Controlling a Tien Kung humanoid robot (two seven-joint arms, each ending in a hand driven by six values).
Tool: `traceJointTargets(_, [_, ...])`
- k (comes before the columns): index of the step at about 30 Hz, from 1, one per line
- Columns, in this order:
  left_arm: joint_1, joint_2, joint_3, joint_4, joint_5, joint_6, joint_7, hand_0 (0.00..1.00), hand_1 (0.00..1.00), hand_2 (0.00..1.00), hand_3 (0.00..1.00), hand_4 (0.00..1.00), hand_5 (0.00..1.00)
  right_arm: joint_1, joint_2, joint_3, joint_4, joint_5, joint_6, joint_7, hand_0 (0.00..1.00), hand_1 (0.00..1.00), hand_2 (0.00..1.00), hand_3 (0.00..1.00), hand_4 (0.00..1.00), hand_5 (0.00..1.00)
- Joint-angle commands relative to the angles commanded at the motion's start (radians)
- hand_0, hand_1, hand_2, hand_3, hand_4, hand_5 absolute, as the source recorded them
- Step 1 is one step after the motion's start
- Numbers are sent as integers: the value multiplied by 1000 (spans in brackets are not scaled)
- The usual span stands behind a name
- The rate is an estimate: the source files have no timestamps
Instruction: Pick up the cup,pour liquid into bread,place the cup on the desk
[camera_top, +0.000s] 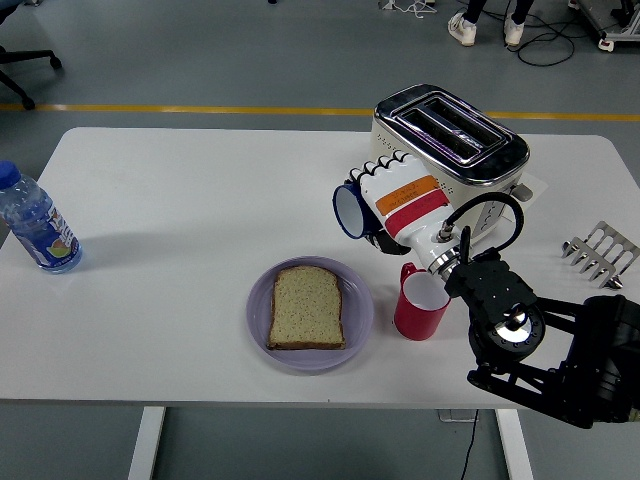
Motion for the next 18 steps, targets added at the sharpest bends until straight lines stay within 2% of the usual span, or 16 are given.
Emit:
traceJointTargets(4, [-1,0,-4,0,-1,0,0,646,666,690,526,250,843,-27,-7,33,-1,20,-30,52,483,409,538,538,623,2])
traceJointTargets(7, [-3,0,-5,0,1,0,0,646,666,690,526,250,843,-49,-12,63,-4,81,-61,102,483,409,538,538,623,2])
traceJointTargets(9, [-3,0,-7,0,2,0,0,646,666,690,526,250,843,-66,-18,89,1,134,-80,140,483,409,538,538,623,2])
traceJointTargets(10, [-4,0,-8,0,3,0,0,647,667,690,526,250,845,-79,-24,107,5,158,-88,159,525,425,541,541,604,2])
traceJointTargets(13, [-5,0,-11,-1,5,0,-1,647,667,690,526,250,845,-107,-38,159,18,231,-102,209,525,425,541,541,604,2])
traceJointTargets(14, [-5,0,-14,-1,7,0,-1,647,667,690,526,250,845,-133,-54,191,39,275,-119,232,525,425,541,541,604,2])
traceJointTargets(18, [-5,0,-17,-2,10,-1,-2,646,667,690,526,252,846,-187,-84,268,84,423,-135,265,526,430,542,539,598,2])
